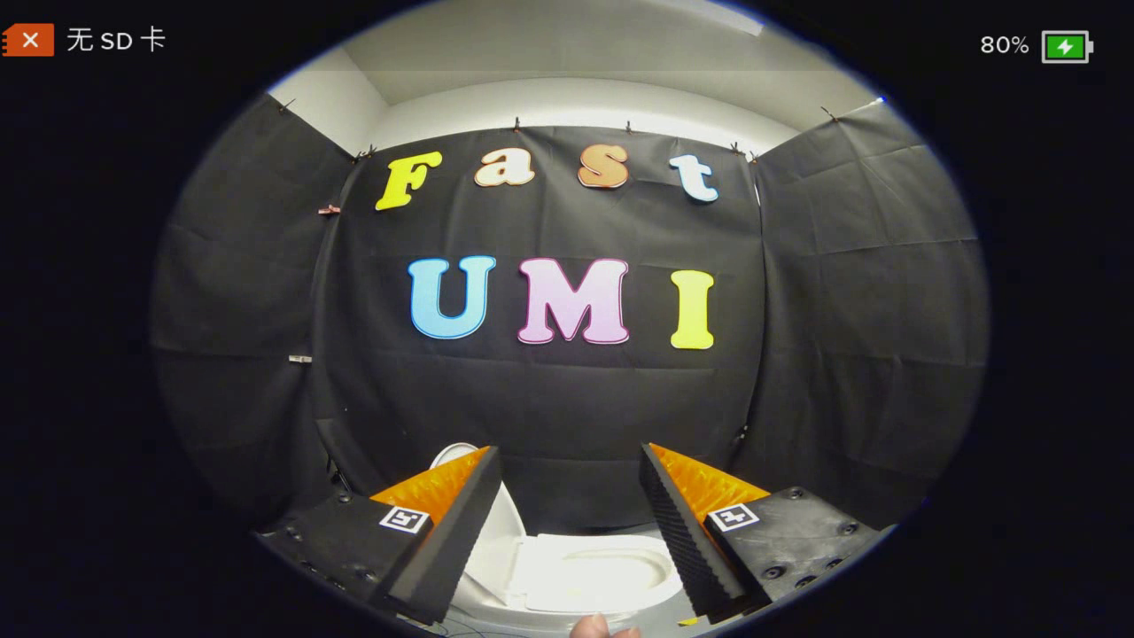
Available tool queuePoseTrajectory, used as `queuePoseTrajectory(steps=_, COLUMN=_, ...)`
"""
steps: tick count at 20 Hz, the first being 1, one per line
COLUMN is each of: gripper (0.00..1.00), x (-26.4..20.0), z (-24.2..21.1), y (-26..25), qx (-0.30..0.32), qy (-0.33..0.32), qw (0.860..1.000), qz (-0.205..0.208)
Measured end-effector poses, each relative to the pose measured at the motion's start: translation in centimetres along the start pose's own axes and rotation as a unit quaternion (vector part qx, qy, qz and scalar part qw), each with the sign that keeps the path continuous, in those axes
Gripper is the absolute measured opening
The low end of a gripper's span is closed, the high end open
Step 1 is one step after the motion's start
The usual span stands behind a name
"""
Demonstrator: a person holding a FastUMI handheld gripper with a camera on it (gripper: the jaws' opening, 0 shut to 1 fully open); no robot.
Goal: Open the toilet lid.
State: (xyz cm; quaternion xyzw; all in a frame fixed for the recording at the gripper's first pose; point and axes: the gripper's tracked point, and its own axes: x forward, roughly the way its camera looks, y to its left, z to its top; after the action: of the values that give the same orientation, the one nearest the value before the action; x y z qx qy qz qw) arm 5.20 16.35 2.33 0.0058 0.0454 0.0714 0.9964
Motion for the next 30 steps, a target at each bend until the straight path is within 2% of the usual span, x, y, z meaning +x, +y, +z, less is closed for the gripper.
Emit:
queuePoseTrajectory(steps=12, gripper=0.98, x=-3.1, z=1.2, y=-6.7, qx=-0.004, qy=-0.001, qw=1.000, qz=-0.011)
queuePoseTrajectory(steps=22, gripper=0.98, x=-5.1, z=1.7, y=-9.6, qx=-0.009, qy=-0.012, qw=0.999, qz=-0.033)
queuePoseTrajectory(steps=30, gripper=0.98, x=-6.5, z=1.9, y=-9.8, qx=-0.009, qy=-0.022, qw=0.999, qz=-0.040)
